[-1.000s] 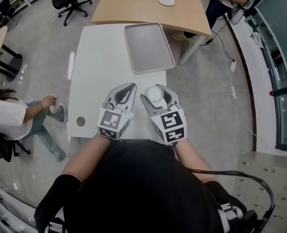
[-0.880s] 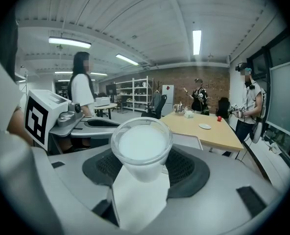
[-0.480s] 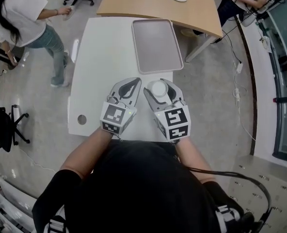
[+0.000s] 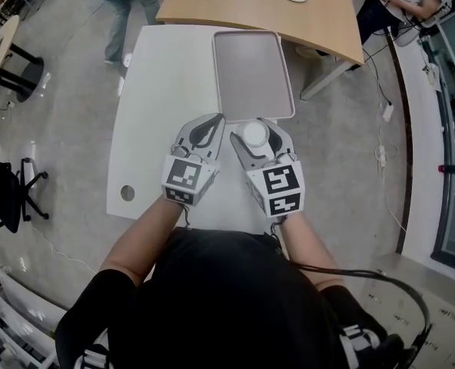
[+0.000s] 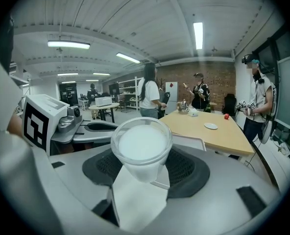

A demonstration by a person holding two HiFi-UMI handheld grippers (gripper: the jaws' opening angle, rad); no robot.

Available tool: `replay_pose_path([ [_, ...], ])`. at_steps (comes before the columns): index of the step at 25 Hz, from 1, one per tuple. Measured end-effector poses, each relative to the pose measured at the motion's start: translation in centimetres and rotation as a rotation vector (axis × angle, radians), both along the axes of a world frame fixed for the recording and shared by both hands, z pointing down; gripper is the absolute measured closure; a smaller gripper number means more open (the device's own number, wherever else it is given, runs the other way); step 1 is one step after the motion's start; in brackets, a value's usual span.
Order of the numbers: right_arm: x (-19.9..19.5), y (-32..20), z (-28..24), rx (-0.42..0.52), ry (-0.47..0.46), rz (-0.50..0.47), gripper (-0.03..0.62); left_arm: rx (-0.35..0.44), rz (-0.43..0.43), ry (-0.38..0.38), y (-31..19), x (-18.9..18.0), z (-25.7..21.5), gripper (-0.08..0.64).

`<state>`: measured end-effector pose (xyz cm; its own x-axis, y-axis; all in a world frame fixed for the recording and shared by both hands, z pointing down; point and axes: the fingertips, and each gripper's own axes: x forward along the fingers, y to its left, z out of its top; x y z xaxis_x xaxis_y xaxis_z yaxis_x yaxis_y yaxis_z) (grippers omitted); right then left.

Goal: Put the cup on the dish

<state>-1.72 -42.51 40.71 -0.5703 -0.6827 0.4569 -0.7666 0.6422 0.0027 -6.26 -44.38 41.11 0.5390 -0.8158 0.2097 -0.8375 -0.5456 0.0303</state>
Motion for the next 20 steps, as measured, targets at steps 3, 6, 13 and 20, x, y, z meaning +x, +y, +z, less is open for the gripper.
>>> replay_pose_path([
  [3, 0.4, -1.7, 0.3, -0.004, -0.001, 0.006, 0.34, 0.008, -0.006, 0.003, -2.2, 0.2, -0.2, 0.56],
  [6, 0.9, -3.5, 0.8, -0.003, 0.002, 0.014, 0.339, 0.024, -0.007, 0.002, -4.6, 0.6, -0.4, 0.56],
  [13, 2.1, -6.7, 1.6, -0.003, 0.005, 0.039, 0.341, 0.016, 0.012, 0.006, -7.7, 2.2, 0.6, 0.56],
  [20, 3.3, -9.9, 3.3, -0.017, 0.031, 0.046, 0.339, -0.021, 0.006, -0.003, -11.1, 3.4, 2.9, 0.56],
])
